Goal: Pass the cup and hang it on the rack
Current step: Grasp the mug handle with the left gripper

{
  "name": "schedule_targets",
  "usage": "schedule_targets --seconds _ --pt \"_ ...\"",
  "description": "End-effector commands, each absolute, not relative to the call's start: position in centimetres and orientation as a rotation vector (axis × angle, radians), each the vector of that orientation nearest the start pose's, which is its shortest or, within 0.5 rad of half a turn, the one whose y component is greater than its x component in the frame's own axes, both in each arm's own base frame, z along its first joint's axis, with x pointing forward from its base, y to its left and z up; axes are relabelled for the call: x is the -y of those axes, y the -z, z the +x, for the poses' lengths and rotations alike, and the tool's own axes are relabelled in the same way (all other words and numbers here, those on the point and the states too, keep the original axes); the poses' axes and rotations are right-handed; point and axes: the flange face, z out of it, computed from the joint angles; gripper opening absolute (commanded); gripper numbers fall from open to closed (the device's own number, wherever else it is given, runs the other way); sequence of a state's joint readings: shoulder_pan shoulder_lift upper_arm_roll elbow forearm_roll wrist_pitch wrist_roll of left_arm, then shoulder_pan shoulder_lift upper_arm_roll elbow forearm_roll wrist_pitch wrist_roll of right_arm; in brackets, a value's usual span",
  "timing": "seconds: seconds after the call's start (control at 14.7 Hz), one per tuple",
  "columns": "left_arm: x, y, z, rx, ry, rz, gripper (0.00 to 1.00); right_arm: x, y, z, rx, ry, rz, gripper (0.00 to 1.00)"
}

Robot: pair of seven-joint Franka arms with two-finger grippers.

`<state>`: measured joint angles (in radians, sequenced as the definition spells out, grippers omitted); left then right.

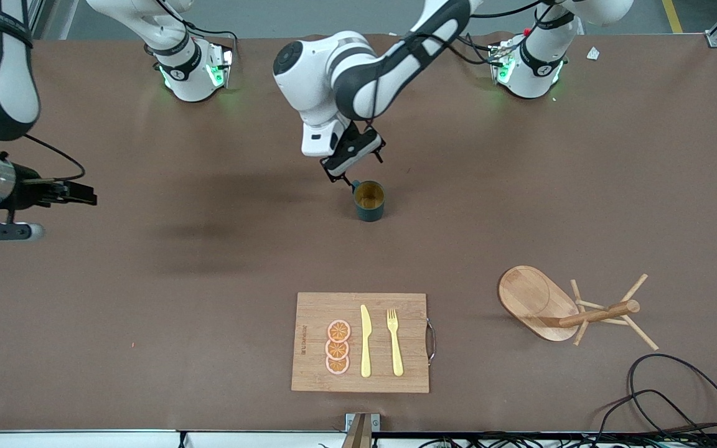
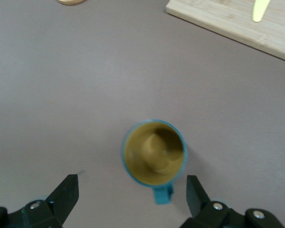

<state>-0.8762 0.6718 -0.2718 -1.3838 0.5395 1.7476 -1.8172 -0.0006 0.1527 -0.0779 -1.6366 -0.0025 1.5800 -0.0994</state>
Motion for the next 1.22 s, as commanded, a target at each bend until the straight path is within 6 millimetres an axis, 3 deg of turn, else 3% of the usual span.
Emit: schedule_targets --seconds 0.0,0.07,0.2,0.34,0.48,0.95,1.16 --pt "62.3 -28.6 34.5 0.787 0.589 -2.678 1.0 4.6 -54.4 58.8 0.039 -0.284 -3.138 1.0" --pt "62.7 -27.2 33.8 0.807 0.627 -2.66 1.0 4.5 -53.7 59.5 0.039 -0.316 -3.125 1.0" --pt "63.8 -24.6 31.5 0.861 0.726 -2.627 0.99 4.1 -54.4 60.2 0.044 -0.291 -3.134 1.0" --pt "64.1 -22.7 31.0 0.934 0.831 -2.591 0.99 4.0 -54.5 59.9 0.048 -0.322 -3.134 1.0" --pt "64.4 -20.5 29.8 0.895 0.901 -2.576 0.97 4.0 -54.5 59.9 0.043 -0.327 -3.122 1.0" --pt "63.4 -17.0 29.9 0.842 0.93 -2.526 0.71 3.2 -55.6 59.4 0.041 -0.33 -3.091 1.0" --pt "63.3 -16.7 30.1 0.838 0.94 -2.518 0.59 2.5 -56.7 58.9 -0.058 -0.314 -3.101 1.0"
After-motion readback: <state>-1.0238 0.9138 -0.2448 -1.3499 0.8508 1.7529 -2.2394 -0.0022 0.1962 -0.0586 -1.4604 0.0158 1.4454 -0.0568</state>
